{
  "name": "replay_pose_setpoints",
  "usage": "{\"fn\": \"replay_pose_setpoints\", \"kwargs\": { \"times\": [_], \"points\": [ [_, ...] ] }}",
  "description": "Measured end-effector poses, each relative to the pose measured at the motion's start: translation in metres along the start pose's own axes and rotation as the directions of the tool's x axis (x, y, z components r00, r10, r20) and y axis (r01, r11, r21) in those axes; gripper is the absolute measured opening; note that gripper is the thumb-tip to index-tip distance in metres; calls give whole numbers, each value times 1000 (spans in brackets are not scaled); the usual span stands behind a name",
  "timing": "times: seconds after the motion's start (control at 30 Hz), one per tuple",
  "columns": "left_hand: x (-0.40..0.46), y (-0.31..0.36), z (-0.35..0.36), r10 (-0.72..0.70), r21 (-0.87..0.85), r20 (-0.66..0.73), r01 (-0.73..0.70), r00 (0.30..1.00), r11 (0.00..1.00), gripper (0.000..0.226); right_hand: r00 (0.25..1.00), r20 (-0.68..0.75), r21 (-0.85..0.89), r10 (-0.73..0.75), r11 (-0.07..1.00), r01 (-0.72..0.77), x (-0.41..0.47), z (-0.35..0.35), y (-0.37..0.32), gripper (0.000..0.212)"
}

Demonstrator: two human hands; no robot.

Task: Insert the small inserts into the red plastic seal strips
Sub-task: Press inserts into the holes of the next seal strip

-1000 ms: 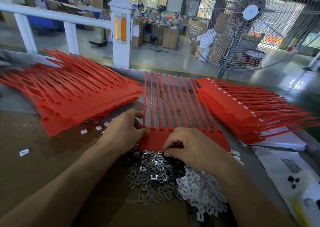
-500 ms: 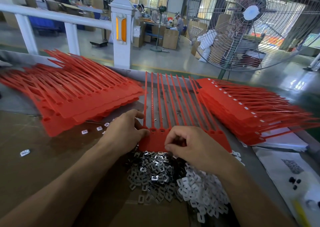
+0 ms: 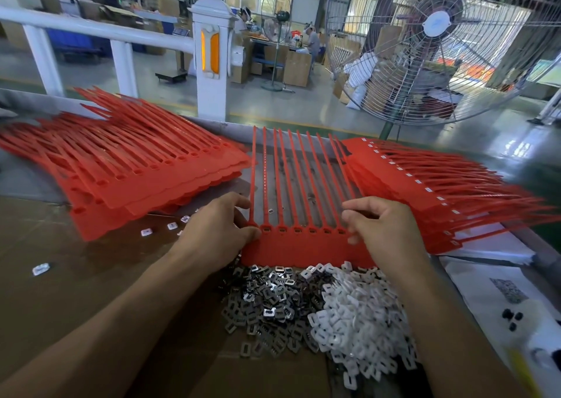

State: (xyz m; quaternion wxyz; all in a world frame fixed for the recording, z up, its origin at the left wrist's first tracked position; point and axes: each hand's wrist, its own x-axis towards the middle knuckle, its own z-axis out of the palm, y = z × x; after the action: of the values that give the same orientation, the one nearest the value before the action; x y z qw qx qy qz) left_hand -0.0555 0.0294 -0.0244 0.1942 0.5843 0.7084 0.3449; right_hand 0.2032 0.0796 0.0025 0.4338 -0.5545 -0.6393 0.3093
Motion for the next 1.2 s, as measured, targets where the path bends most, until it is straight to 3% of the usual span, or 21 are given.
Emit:
{"fn": "replay_pose_setpoints", "kwargs": {
  "times": [0.17, 0.4, 0.7, 1.2],
  "points": [
    [0, 1, -1, -6, 5, 2, 6, 1000, 1000, 50, 996, -62, 17, 60, 998, -59, 5, -8, 6, 11],
    [0, 0, -1, -1, 8, -1, 1, 1000, 1000, 50, 998, -52, -323, 48, 944, -62, 9, -14, 14, 11],
    [0, 1, -1, 0, 11, 2, 0, 1000, 1000, 50, 993, 22, -505, 113, 859, -87, 14, -10, 17, 13],
    [-1, 2, -2, -13, 12, 13, 13, 1000, 1000, 52, 992, 27, -583, 120, 809, -82, 14, -6, 15, 22]
  ]
}}
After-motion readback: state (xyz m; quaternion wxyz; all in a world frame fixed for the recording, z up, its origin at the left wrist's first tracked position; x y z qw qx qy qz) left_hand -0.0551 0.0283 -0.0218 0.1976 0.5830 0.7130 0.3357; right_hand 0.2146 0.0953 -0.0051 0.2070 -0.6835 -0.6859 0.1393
